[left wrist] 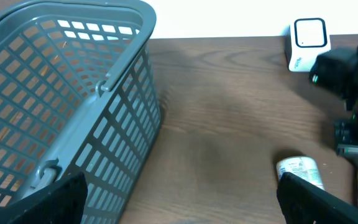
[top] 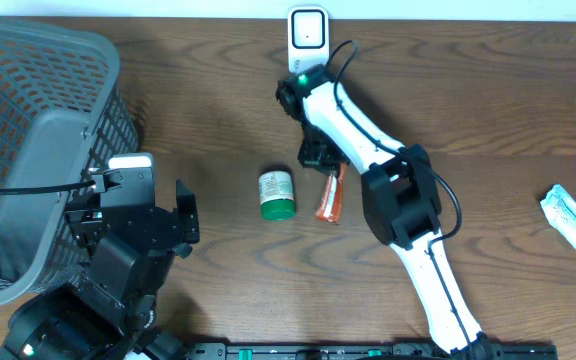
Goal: Scan the item barcode
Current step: 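Carry the TOP bar up to the white scanner with the right gripper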
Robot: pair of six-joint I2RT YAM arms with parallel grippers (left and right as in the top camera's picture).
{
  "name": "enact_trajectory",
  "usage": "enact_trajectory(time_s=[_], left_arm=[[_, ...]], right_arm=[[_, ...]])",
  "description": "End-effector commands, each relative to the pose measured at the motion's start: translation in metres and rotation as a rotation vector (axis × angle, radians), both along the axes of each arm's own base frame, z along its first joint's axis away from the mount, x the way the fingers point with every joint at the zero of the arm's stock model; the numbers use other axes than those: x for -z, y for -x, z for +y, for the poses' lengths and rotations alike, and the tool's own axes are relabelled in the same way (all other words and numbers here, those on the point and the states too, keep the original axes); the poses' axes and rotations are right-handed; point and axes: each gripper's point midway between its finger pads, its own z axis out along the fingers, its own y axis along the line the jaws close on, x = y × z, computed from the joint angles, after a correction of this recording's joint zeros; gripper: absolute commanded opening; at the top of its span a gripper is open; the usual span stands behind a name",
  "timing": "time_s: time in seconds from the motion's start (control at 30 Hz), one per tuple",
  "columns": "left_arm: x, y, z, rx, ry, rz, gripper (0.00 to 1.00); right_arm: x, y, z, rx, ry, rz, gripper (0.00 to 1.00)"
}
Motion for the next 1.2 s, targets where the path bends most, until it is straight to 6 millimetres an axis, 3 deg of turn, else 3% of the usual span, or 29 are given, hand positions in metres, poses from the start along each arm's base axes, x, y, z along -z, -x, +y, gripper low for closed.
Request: enact_trajectory(time_s=[0.0, 0.17, 0.3, 0.47, 0.6, 0.83, 0.9, 1.03, 1.17], left_arm=[[-0.003, 0.001, 0.003, -0.015, 0.002, -0.012, 0.98], [-0.003, 0.001, 0.003, -0.015, 0.002, -0.012, 0.98], [-0.003, 0.001, 0.003, -0.015, 0.002, -0.012, 0.98], [-0.003, 0.001, 0.003, -0.015, 0.002, -0.012, 0.98], [-0.003, 0.001, 0.003, -0.015, 0.002, -0.012, 0.98], [-0.003, 0.001, 0.003, -0.015, 0.002, -0.012, 0.98], [-0.003, 0.001, 0.003, -0.015, 0.002, -0.012, 0.98], [-0.003, 0.001, 0.003, -0.015, 0.002, -0.012, 0.98], [-0.003, 0.001, 0.003, -0.015, 0.002, -0.012, 0.98]], right_arm=[[-0.053, -0.024, 0.021, -0.056, -0.162, -0.119, 0.01], [-0.117, -0.052, 0.047, -0.128, -0.333, -0.326, 0.01], [-0.150, -0.079, 0.062, -0.188, -0.414, -0.489, 0.01], [-0.165, -0.100, 0.085, -0.159, -0.598, -0.552, 0.01], [-0.168, -0.114, 0.070, 0.111, -0.635, -0.564, 0.01], [-0.167, -0.126, 0.051, 0.201, -0.600, -0.598, 0.01], [-0.170, -0.137, 0.049, 0.185, -0.604, -0.645, 0.01], [-0.195, -0.173, 0.070, -0.010, -0.718, -0.807, 0.01], [-0.214, -0.201, 0.076, -0.064, -0.778, -0.949, 0.01]])
